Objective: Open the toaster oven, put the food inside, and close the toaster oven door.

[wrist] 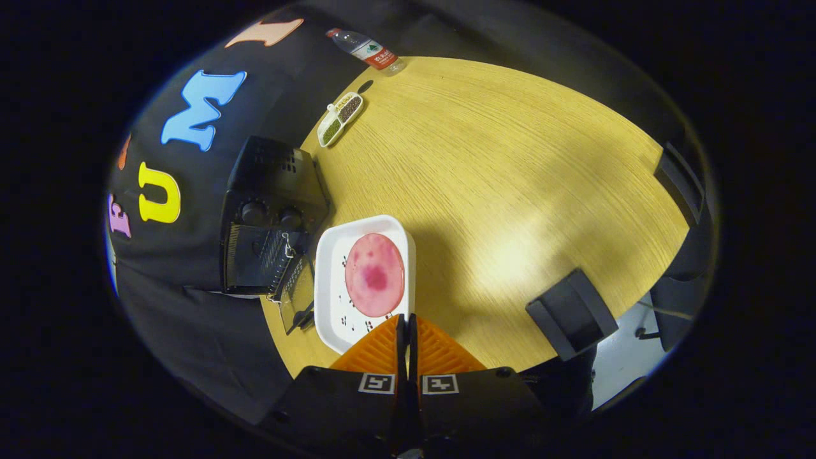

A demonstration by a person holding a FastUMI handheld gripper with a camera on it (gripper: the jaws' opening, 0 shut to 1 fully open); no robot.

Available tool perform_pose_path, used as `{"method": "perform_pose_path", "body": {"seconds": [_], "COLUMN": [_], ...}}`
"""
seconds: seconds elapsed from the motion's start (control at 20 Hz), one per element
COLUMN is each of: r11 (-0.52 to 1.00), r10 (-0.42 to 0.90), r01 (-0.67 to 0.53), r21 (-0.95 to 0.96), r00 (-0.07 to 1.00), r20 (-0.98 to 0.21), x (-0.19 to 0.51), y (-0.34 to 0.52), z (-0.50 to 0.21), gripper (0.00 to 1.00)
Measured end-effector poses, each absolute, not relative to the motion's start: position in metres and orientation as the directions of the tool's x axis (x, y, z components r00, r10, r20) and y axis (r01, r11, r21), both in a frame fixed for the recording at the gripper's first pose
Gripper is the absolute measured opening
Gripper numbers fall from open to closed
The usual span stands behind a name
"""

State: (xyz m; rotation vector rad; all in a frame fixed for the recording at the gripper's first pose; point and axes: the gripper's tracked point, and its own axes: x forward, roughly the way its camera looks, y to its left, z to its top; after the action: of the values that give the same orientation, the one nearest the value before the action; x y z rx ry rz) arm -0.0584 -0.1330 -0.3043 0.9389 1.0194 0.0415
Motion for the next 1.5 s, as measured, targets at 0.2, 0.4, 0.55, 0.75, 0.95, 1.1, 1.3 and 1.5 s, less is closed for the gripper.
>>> {"method": "perform_pose_path", "body": {"seconds": [0.2, 0.4, 0.55, 0.75, 0.95, 1.1, 1.3, 1.5], "r11": [0.611, 0.593, 0.610, 0.630, 0.622, 0.620, 0.614, 0.586], "r10": [0.436, 0.476, 0.506, 0.534, 0.561, 0.576, 0.566, 0.556], "r01": [0.347, 0.298, 0.257, 0.199, 0.172, 0.167, 0.201, 0.248], "r21": [0.711, 0.748, 0.750, 0.751, 0.763, 0.767, 0.763, 0.771], "r00": [0.603, 0.619, 0.601, 0.591, 0.583, 0.568, 0.562, 0.569], "r20": [-0.668, -0.624, -0.618, -0.605, -0.588, -0.588, -0.603, -0.606], "x": [-0.079, -0.093, -0.096, -0.085, -0.069, -0.052, -0.017, 0.022], "y": [-0.097, -0.049, -0.017, 0.019, 0.052, 0.073, 0.092, 0.107], "z": [-0.280, -0.254, -0.244, -0.226, -0.214, -0.212, -0.222, -0.234], "gripper": [0.02, 0.02, 0.02, 0.02, 0.01, 0.02, 0.02, 0.02]}}
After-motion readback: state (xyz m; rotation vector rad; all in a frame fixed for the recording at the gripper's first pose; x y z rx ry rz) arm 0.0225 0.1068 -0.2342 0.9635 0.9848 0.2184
